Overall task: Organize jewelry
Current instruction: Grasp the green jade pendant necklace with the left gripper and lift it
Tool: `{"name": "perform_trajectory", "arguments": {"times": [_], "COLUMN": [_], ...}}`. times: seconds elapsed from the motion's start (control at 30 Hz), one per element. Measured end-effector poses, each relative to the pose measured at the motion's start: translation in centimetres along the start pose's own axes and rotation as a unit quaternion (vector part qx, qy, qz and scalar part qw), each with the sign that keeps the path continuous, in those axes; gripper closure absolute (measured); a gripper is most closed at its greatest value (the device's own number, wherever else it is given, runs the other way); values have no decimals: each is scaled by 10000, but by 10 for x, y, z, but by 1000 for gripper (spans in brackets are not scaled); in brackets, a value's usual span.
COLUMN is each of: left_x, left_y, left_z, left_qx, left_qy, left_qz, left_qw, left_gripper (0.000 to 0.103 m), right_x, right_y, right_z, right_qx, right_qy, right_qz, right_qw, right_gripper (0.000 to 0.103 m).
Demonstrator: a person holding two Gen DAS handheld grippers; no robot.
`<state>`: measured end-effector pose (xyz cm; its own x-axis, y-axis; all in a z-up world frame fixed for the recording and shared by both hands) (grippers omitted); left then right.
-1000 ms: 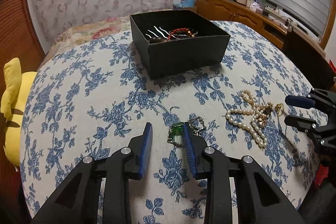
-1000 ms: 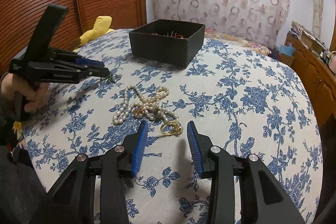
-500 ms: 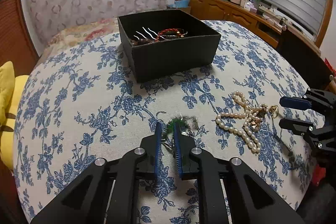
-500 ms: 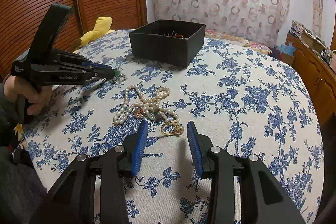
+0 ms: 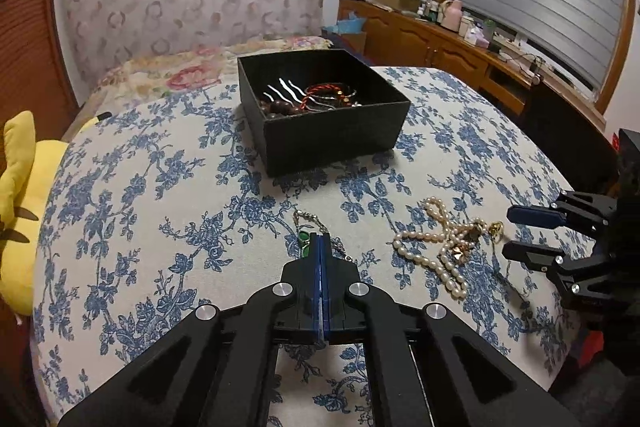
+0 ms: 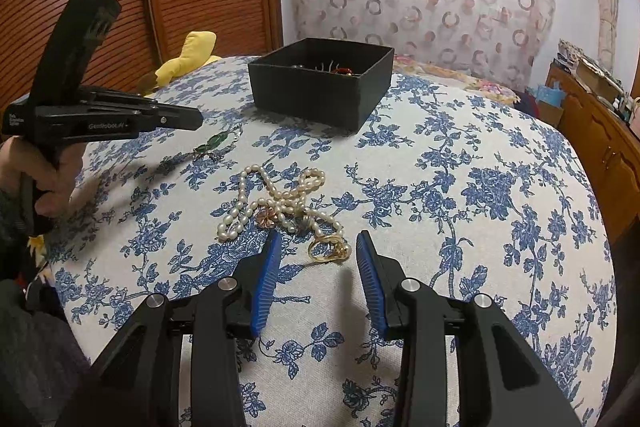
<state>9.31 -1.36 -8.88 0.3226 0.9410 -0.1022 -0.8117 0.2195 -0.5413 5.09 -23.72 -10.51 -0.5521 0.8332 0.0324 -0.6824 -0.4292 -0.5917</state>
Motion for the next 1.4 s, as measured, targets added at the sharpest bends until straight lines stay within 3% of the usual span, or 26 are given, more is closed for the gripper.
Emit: {"name": "perform_trajectory", "arguments": {"times": [0.17,0.37,0.83,0.9,1.0,1.4], "left_x": [2,-3,-4,-5,-3,-10], "left_y": [-6,-6,-3,-3,-2,-6], "left_z": [-7,-18,-31,-31,-29,20], "left_qx": [50,194,321,314,298,-322], "left_qy": [-52,-127,-331,-413,-360,-111], "left_qz": [64,-13,-131,-164,-135,-48], "left_qw": [10000,9997,9989,9985,9988,9994], "left_gripper": [102,85,86,93,93,93], "right_x": [0,0,1,2,3,1], "right_y": [-1,-1,-3,-4,-6,-19], "right_z": [-1,-1,-1,-1,-1,-6], "right_qx": [12,14,8,5,11,108], "right_qy": [-8,-9,-23,-34,-34,-131], "right_qz": [12,17,67,86,128,260], "right_qw": [10000,10000,10000,10000,9999,9995], "right_gripper": [62,62,62,62,62,62]}}
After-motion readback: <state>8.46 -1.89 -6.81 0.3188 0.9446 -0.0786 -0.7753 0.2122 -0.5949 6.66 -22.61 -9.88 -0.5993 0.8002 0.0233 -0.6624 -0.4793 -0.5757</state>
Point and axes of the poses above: each gripper's, at about its wrist camera, not at the fingertips, and z roughly against the way its jaws point, x to its left, y to its underside, the point moved 1 cm from there along -z, roughly the way its jaws point, and after that the axes turned 10 degrees about x, right-handed, at the moved point
